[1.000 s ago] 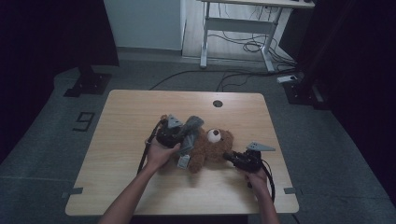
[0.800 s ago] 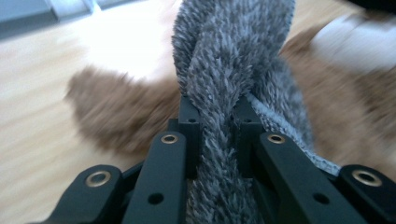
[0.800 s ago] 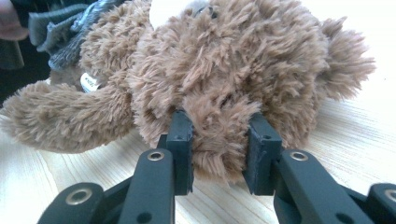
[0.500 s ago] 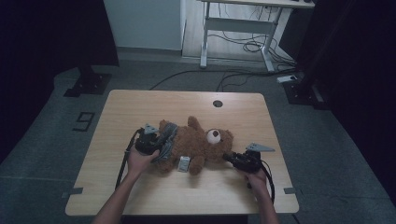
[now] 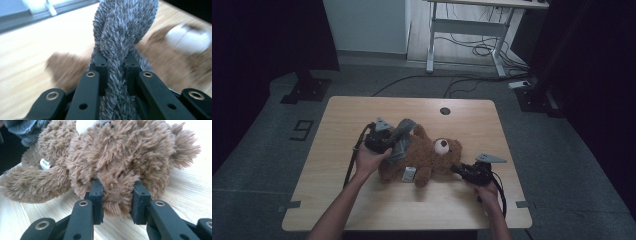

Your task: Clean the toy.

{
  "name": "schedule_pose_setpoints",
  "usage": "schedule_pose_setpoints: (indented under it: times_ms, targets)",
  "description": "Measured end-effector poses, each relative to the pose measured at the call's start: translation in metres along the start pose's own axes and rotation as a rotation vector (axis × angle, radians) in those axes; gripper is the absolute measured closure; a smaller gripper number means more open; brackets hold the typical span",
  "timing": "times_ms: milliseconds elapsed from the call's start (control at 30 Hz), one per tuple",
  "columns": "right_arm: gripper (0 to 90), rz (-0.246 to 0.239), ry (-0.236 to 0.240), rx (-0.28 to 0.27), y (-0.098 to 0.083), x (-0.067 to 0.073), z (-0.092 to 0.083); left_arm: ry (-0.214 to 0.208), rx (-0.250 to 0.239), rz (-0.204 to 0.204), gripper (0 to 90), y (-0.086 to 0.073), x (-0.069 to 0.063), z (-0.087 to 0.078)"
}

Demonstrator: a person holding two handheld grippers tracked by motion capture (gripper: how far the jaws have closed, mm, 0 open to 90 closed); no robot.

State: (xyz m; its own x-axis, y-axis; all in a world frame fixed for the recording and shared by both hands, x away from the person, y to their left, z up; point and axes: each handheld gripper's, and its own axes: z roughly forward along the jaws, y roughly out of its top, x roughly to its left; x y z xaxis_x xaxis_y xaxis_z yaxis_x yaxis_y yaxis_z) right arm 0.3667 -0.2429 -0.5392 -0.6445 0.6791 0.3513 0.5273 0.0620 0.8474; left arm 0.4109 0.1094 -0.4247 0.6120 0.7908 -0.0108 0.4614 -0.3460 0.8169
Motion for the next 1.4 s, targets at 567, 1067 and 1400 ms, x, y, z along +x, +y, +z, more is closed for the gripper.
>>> schedule_pose_setpoints:
  times_ms: [567,1067,1400]
  targets:
    - [30.0,0.013,-0.04,-0.052,0.005,0.004,-0.015,-0.087,0.044,-0.013,78.3,-0.032,-0.017,0.021]
    - [9.2,0.042,-0.068,-0.065,0.026,0.009,-0.003,-0.13,-0.031,-0.017,78.4,-0.063,-0.032,0.001]
    - [20.9,0.074,0.066,0.027,0.021,0.004,0.016,-0.165,-0.04,-0.036,78.3,-0.071,-0.033,-0.003]
